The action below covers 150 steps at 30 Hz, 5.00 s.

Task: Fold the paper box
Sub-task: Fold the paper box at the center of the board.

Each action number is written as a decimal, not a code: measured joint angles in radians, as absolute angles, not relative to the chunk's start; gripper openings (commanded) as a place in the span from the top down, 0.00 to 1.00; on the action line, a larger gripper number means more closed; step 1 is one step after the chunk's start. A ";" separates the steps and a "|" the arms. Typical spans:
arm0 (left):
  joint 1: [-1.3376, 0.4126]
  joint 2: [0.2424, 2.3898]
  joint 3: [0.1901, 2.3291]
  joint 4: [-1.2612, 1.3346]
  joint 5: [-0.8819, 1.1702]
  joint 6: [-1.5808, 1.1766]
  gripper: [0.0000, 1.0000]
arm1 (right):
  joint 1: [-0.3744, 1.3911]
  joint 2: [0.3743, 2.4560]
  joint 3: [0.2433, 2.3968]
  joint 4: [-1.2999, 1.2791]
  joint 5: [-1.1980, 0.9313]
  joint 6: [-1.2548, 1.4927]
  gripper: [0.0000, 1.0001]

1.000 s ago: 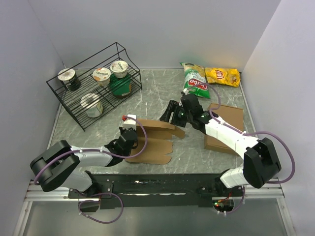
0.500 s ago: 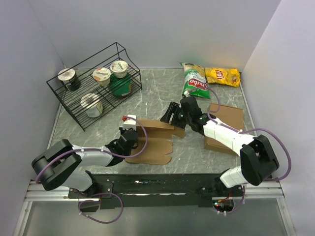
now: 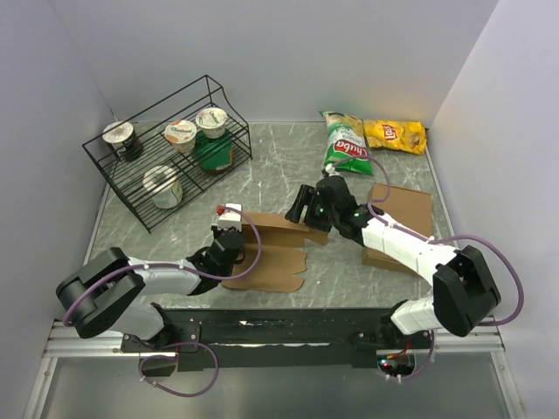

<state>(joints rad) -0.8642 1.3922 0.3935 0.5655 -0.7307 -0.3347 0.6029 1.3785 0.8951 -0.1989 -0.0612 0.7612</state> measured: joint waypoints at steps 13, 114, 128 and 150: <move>-0.863 1.392 0.393 0.572 -0.727 -0.336 0.86 | 0.648 1.372 0.958 -0.382 0.061 0.716 0.19; -0.854 1.427 0.418 0.567 -0.714 -0.335 0.87 | 0.541 1.530 0.941 -0.121 -0.265 0.745 0.37; -0.852 1.427 0.418 0.556 -0.717 -0.335 0.88 | 0.486 1.551 0.849 0.073 -0.413 0.876 0.60; -0.852 1.438 0.428 0.556 -0.722 -0.336 0.87 | 0.392 1.258 0.594 0.056 -0.332 0.773 0.30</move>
